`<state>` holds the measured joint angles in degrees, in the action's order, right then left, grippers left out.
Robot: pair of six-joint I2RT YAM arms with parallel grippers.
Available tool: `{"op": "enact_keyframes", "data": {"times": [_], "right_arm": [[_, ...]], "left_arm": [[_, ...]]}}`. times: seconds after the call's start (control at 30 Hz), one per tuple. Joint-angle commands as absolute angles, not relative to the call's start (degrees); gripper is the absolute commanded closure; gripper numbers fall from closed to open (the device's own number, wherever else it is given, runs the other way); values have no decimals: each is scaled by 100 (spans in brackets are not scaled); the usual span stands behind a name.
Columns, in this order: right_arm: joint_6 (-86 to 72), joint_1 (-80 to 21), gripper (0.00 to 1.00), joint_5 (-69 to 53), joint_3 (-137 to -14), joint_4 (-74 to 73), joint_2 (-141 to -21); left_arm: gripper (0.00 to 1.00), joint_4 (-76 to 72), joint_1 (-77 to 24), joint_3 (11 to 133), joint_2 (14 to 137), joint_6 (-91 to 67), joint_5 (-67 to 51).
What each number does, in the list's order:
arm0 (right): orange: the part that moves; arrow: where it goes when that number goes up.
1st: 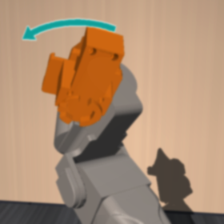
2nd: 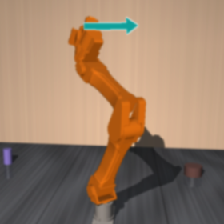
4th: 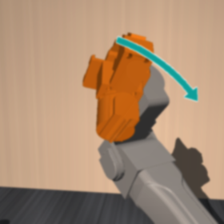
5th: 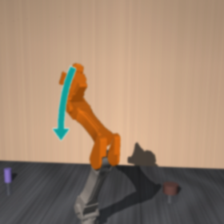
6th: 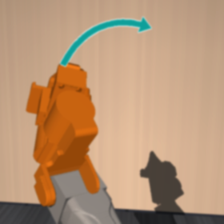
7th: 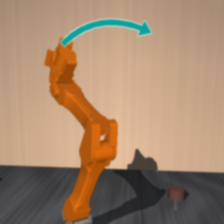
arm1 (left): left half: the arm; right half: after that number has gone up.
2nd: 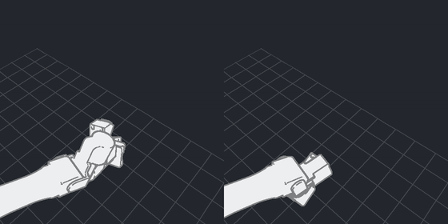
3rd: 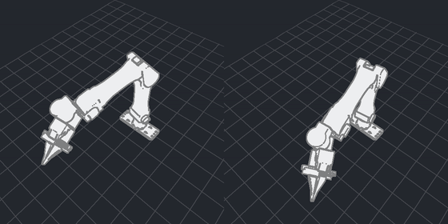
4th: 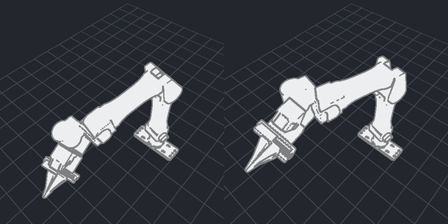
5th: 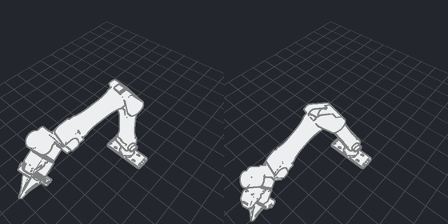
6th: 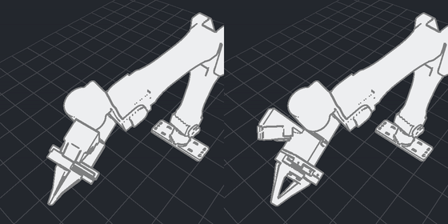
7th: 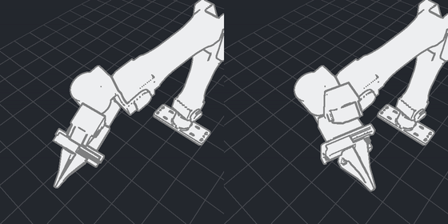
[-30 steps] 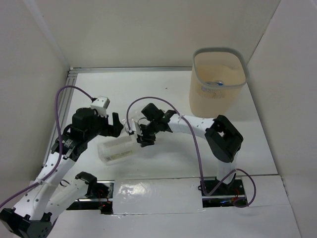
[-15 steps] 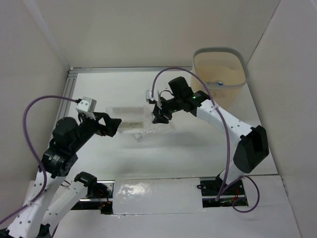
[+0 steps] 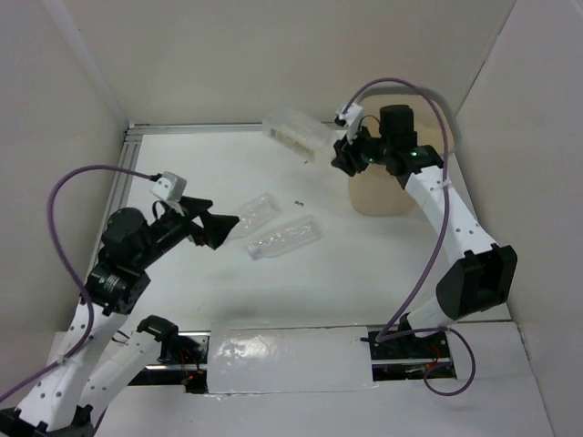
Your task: Put the plastic bottles in the bin
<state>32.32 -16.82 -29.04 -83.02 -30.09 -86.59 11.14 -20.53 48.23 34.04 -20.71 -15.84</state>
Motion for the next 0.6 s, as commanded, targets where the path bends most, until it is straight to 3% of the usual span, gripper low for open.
{"op": "enact_keyframes", "data": {"times": [0.0,0.23,0.33,0.57], "right_arm": [[2708,-1302,71,-2918,-8982,-2365,-8297],[2075,-792,68,-2646,-9036,-2074,-8033],[1908,-572,67,-3173,-8982,-2004,-7875],[1485,104,68,-2391,-8877,-1582,-7567]], "left_arm": [[1,1336,-2021,4702,3963,-1749,-2180],[1,994,-2610,4588,4780,-1266,-1898],[1,923,-2865,4649,5123,-1204,-1785],[1,458,-3655,4833,5738,-818,-1197]]}}
